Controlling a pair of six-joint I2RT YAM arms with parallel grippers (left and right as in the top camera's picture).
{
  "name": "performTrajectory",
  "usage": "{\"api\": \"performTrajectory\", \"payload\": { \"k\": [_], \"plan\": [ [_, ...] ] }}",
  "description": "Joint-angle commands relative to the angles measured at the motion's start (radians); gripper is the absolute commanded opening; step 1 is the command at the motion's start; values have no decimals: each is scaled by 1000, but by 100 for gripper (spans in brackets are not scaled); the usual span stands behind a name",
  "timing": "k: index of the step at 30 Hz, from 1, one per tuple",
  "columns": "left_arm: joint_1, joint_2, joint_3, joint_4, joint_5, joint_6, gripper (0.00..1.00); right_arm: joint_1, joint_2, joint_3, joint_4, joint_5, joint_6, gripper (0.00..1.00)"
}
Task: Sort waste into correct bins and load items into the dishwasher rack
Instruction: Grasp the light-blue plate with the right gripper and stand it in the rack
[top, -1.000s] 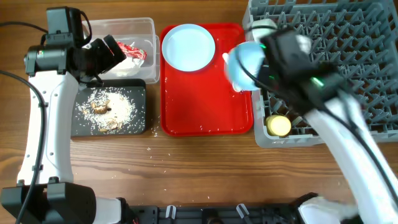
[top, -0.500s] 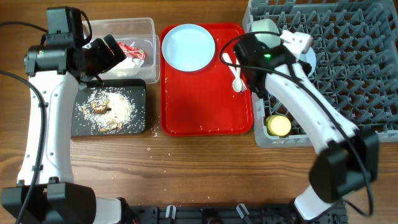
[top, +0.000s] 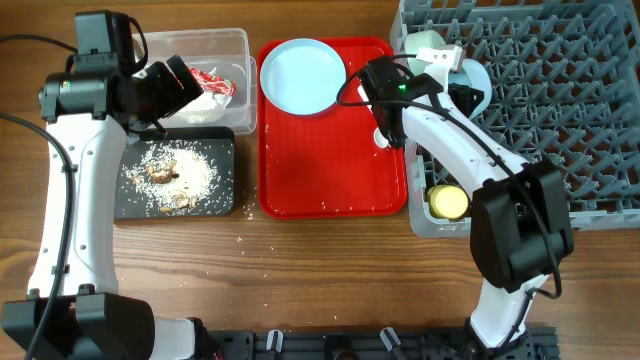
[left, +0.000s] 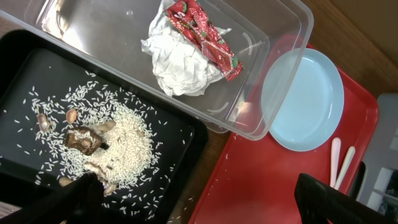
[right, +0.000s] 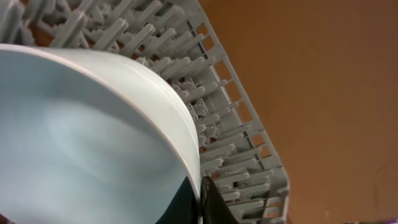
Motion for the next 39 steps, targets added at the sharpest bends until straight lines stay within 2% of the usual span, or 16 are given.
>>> {"api": "performTrajectory", "payload": {
  "k": [1,2,8,11,13,18,21,23,29,36,39],
  "plan": [
    [-3,9,-8,3,11,-1,100,43,21,-2,-23,-143,-153,27],
    [-3,9,-8,3,11,-1,100,58,21,-2,-34,-154,-154,35],
    [-4,9,-8,3,11,-1,100,147,6,3,-42,-161,-149,59],
    [-3,9,-8,3,11,-1,100,164,-39,31,-42,-199,-142,66],
    [-3,9,-8,3,11,-1,100,163,-76,55,-41,-267,-145,66],
    [-3,9,-8,3,11,-1,100,163,-188,74,59,-609,-198,72],
    [-3,9,-8,3,11,-1,100,163,-212,74,183,-901,-182,72],
    [-3,9,-8,3,11,-1,100,163,-198,74,298,-1062,-95,71],
    [-3,9,-8,3,11,-1,100,126,-42,74,522,-1081,179,66],
    [-3,9,-8,3,11,-1,100,81,129,74,629,-1149,355,60],
    [-3,9,-8,3,11,-1,100,66,184,74,687,-1186,368,55]
  ]
}}
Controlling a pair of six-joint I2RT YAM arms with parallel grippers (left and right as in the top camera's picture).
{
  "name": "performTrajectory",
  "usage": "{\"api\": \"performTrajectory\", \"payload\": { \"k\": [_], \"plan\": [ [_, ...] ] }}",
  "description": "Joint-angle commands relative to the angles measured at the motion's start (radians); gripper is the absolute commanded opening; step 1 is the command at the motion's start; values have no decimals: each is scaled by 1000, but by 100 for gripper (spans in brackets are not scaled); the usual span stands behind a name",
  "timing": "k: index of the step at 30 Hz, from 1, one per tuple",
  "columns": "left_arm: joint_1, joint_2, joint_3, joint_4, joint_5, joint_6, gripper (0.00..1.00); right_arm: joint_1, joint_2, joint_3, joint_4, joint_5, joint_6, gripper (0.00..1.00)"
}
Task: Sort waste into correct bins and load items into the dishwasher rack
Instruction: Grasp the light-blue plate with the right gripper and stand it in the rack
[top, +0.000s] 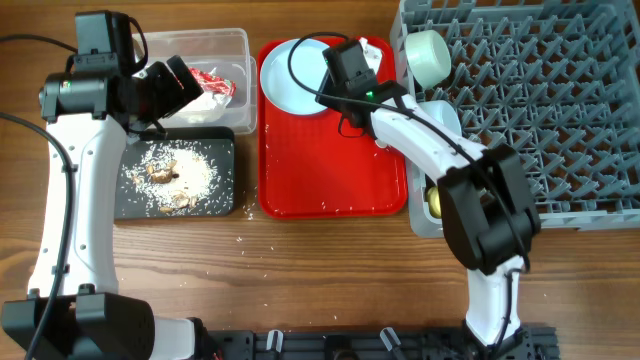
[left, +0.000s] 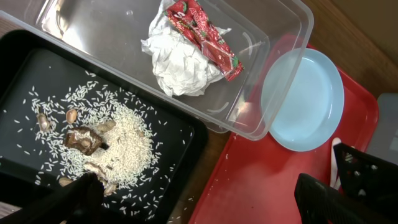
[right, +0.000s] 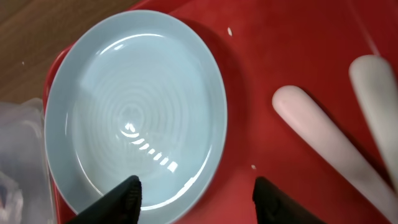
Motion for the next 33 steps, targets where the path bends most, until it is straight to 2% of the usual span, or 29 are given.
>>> {"api": "performTrajectory", "payload": {
  "k": [1,4,9,10,12,14,17,23,26,29,30,33],
  "plan": [
    [-4,8,-8,3,11,-1,100,-12,59,10,51,-71,87,52],
    [-3,8,-8,3,11,-1,100,-14,104,10,62,-75,112,50],
    [-3,8,-8,3,11,-1,100,-13,146,9,61,-84,139,36],
    [-3,8,-8,3,11,-1,100,-14,146,9,60,-85,138,33],
    [-4,8,-8,3,11,-1,100,-14,146,10,29,-85,137,11],
    [-3,8,-8,3,11,-1,100,-14,145,10,-28,-97,137,4],
    [-4,8,-8,3,11,-1,100,-14,116,10,-82,-137,132,4],
    [-3,8,-8,3,11,-1,100,-19,-11,10,-208,-63,-15,4],
    [-3,8,-8,3,11,-1,100,-23,-116,10,-247,4,-135,4],
    [-3,8,-8,3,11,-1,100,-23,-275,10,-257,56,-333,4],
    [-4,8,-8,3,11,-1,100,-23,-314,10,-267,85,-358,4],
    [-4,8,-8,3,11,-1,100,-23,-483,10,-329,331,-443,4]
  ]
}}
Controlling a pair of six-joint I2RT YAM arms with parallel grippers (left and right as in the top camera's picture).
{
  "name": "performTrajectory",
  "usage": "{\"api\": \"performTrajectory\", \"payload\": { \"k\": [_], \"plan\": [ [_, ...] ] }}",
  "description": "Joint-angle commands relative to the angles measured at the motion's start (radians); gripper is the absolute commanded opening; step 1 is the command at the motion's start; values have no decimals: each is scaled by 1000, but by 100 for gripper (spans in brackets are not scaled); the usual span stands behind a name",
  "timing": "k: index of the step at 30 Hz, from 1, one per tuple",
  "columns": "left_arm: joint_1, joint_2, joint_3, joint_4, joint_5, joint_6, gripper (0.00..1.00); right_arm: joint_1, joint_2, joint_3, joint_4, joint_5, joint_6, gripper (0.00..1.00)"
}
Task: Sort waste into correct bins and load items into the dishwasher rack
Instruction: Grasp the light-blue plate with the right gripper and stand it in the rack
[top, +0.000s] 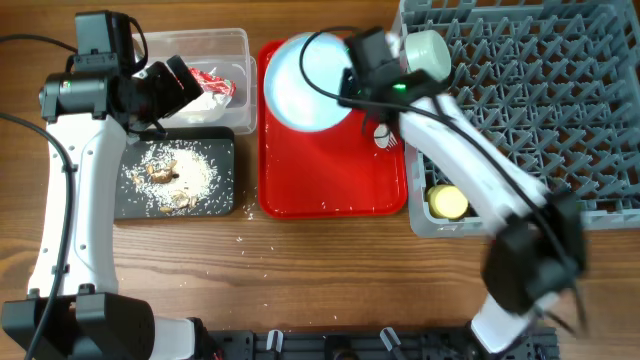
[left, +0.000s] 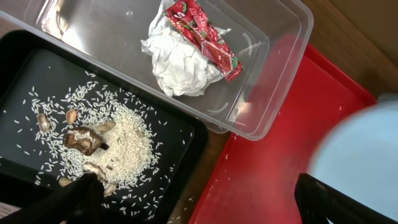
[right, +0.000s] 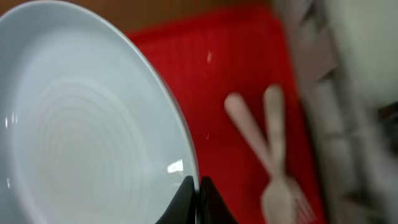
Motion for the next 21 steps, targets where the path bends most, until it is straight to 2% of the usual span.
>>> {"api": "performTrajectory", "payload": {
  "k": [1,3,8,13,16,21],
  "plan": [
    [-3,8,-8,2,12,-1,100,-8,-209,7,-50,332,-205,4],
    [-3,8,-8,2,12,-1,100,-8,-294,7,-104,598,-283,4],
    [-3,8,-8,2,12,-1,100,-56,-313,-8,-146,866,-441,4],
    [-3,8,-8,2,12,-1,100,-172,-294,-47,-134,856,-539,4],
    [-3,8,-8,2,12,-1,100,-248,-252,-62,-81,793,-692,4],
    [-3,8,-8,2,12,-1,100,-317,-157,-66,23,758,-853,4]
  ]
}}
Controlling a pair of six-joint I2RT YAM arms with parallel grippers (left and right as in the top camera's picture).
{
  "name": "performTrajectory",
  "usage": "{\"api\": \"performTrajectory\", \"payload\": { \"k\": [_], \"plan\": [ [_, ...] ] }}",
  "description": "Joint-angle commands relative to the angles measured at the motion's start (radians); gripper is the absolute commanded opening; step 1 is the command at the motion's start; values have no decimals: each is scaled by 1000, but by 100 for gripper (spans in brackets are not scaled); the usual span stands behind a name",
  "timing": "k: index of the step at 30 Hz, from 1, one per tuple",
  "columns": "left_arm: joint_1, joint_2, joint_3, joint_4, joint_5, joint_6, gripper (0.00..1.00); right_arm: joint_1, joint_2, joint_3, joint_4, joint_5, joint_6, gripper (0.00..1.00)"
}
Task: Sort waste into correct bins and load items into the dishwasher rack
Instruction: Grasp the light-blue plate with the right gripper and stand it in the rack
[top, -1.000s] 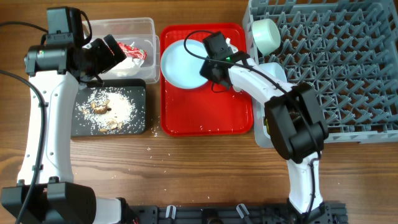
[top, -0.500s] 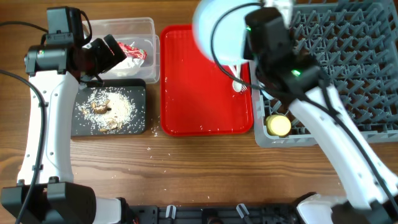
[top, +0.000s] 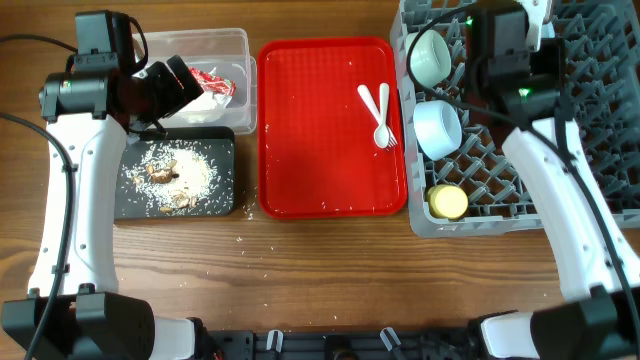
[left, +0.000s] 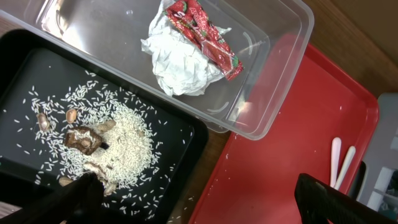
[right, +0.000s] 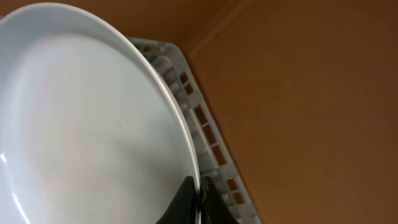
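My right gripper (right: 199, 186) is shut on the rim of the pale blue plate (right: 93, 124), which fills most of the right wrist view and is held on edge. In the overhead view the right gripper (top: 500, 40) is over the far left part of the grey dishwasher rack (top: 560, 120). A white fork and spoon (top: 378, 112) lie on the red tray (top: 320, 170). My left gripper (left: 199, 208) hangs open over the black tray (left: 37, 81) of rice and food scraps, with nothing between its fingers (left: 74, 196).
A clear bin (top: 238, 70) at the back left holds a crumpled white tissue (left: 177, 65) and a red wrapper (left: 205, 34). In the rack's left column sit a pale green bowl (top: 432, 57), a white cup (top: 437, 127) and a yellow item (top: 447, 203). Loose rice grains dot the wooden table (top: 250, 240).
My right gripper, still shut on the plate, was over the back of the red tray and is now over the rack's far left. The tray holds only the fork and spoon. The left arm has not moved.
My right gripper was shut on a pale cup at the rack's left side. Then it stood open over the plate on the red tray, the cup left in the rack. Then it held the plate by the rim above the tray, and now holds it over the rack.
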Motion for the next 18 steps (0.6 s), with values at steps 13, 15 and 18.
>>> {"api": "performTrajectory", "payload": {
  "k": [13,15,18],
  "plan": [
    [-3,8,-8,3,11,-1,100,-40,283,-7,196,-103,-260,36],
    [-3,8,-8,3,11,-1,100,-40,273,-7,209,-131,-216,67],
    [-3,8,-8,3,11,-1,100,-38,224,-5,197,-151,-200,91]
  ]
}}
